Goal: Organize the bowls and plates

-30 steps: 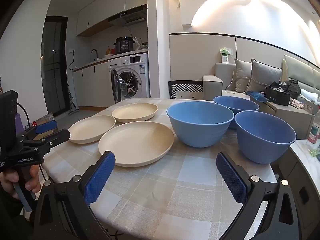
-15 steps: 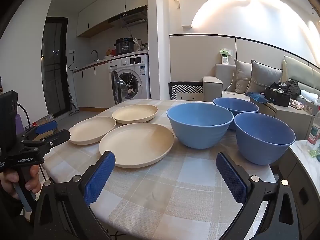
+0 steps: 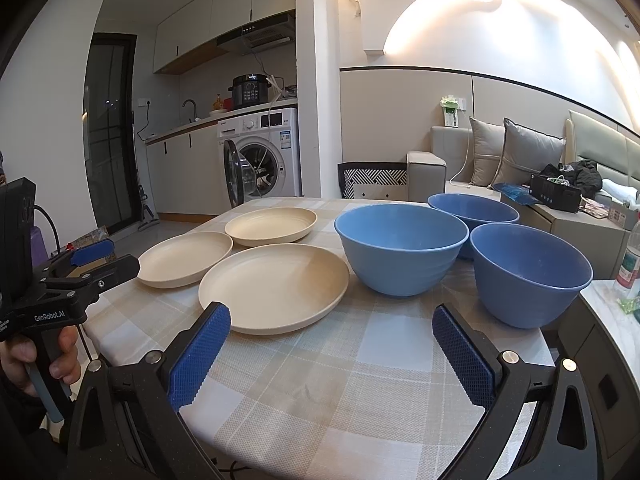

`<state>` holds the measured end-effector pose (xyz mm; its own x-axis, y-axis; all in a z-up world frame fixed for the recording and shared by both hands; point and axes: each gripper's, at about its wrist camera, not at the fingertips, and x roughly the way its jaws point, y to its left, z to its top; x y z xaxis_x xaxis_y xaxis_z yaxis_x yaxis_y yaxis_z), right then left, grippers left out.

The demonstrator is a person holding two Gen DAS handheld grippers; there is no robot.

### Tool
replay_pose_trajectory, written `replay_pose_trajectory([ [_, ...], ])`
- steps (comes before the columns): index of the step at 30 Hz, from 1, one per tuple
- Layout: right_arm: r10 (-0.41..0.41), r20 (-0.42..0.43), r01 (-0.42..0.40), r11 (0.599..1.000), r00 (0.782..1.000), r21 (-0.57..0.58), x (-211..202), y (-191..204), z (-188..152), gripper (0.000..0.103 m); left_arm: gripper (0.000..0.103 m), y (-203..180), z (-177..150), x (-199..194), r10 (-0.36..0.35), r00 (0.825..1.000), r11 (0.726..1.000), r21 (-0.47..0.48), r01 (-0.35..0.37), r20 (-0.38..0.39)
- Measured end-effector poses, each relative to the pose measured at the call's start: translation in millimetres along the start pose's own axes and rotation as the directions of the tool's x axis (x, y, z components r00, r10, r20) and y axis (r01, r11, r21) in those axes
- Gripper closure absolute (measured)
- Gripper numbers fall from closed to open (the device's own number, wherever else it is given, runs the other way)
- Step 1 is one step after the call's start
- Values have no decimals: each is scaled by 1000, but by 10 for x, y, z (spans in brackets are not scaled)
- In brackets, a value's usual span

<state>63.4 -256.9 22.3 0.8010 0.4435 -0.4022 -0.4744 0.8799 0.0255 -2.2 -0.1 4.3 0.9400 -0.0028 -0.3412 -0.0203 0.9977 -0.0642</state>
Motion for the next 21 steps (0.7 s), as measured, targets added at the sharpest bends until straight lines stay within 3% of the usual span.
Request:
replay_pose_trajectory([
  [21, 1, 0, -1, 1000, 1000, -1, -1, 6, 0, 0, 0, 0, 12, 0, 2, 1000, 1000, -2, -2, 0],
])
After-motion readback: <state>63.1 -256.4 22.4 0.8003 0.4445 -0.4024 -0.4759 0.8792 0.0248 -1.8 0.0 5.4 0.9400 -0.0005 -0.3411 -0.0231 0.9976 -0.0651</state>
